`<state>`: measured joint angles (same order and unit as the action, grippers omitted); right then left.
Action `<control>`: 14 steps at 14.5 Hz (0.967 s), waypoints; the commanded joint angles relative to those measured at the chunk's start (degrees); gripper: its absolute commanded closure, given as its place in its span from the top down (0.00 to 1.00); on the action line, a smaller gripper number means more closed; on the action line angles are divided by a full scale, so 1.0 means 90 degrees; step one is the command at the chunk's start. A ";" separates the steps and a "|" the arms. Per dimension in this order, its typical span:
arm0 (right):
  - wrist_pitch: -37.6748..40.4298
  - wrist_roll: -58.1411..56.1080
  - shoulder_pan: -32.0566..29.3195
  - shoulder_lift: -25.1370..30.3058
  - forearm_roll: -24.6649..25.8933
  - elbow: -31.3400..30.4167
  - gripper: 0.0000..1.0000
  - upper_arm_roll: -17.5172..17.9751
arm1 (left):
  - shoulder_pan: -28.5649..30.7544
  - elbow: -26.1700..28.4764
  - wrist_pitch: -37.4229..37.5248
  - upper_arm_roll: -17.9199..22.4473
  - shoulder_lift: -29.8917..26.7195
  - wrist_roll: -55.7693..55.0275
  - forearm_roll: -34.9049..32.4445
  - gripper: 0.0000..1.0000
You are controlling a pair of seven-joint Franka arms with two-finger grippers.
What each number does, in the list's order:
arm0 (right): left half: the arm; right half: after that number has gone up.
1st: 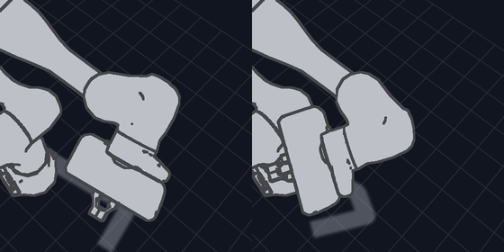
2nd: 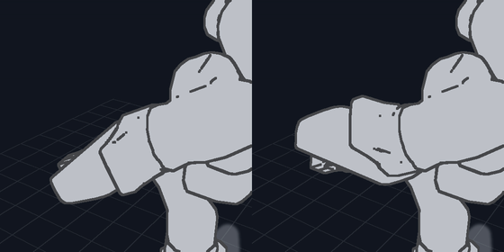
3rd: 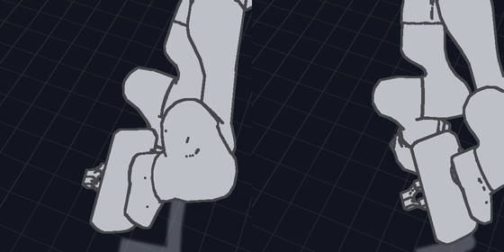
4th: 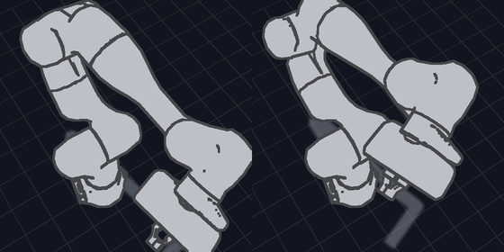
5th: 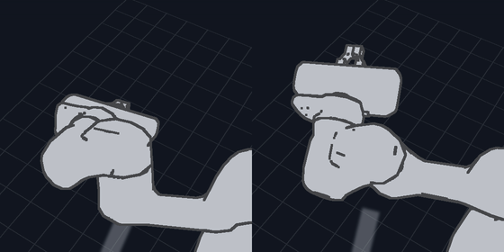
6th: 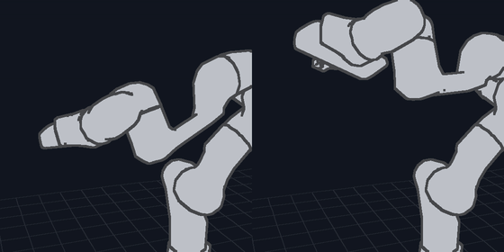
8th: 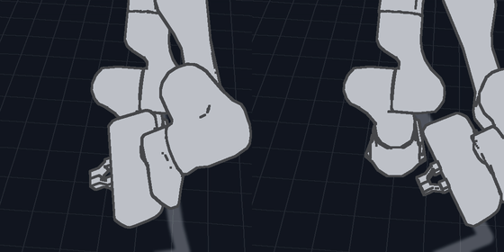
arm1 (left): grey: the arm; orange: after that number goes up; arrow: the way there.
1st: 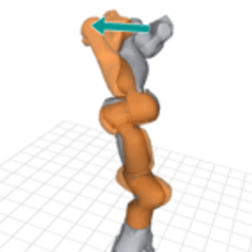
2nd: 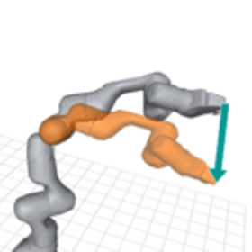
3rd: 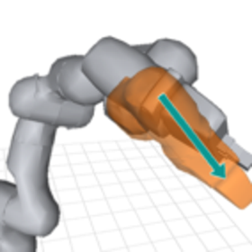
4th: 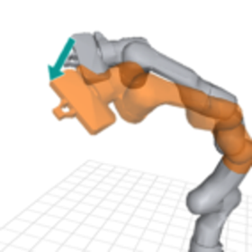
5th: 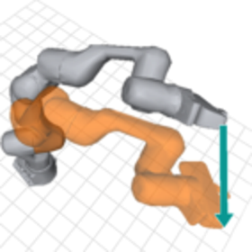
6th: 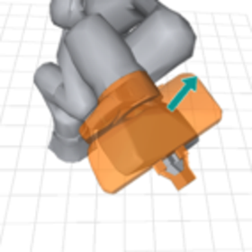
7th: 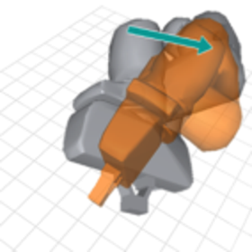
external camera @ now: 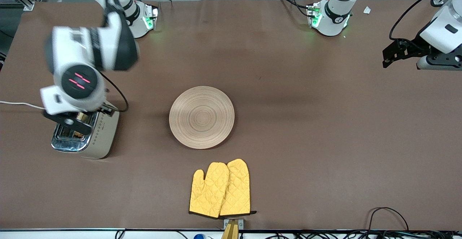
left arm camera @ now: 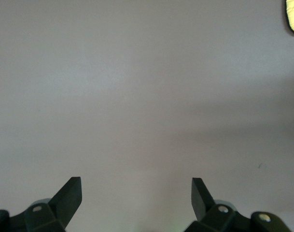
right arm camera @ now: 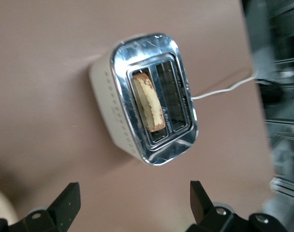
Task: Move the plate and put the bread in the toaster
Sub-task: 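Open the right gripper and raise it away from the toaster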
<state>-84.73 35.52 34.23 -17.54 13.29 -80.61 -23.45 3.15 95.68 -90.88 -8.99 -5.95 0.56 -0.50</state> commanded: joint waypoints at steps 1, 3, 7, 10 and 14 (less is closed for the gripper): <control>-0.0963 -0.0604 -0.0296 0.1321 -0.0353 -0.1293 1.00 0.0096 | 0.0031 -0.0299 0.0029 -0.0027 0.0095 0.0133 -0.0022 1.00; -0.1181 -0.1549 -0.0696 0.1636 -0.0528 -0.1502 1.00 0.0087 | 0.0031 -0.0329 0.0029 -0.0027 0.0105 0.0133 -0.0042 1.00; -0.1026 -0.3621 -0.1565 0.1968 -0.0803 -0.1443 1.00 0.0077 | 0.0051 -0.0407 0.0029 -0.0017 0.0153 0.0133 -0.0042 1.00; -0.0752 -0.4054 -0.1782 0.1959 -0.0803 -0.1190 1.00 0.0077 | 0.0031 -0.0446 0.0029 -0.0017 0.0193 0.0133 -0.0042 1.00; -0.0732 -0.4025 -0.2683 0.1940 -0.0861 -0.1189 1.00 0.0978 | 0.0041 -0.0456 0.0029 -0.0017 0.0202 0.0133 -0.0042 1.00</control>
<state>-91.85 -0.37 17.57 -0.40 7.06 -91.19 -21.93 3.22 93.15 -90.89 -8.91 -4.88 0.96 -0.50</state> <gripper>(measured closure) 0.000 0.000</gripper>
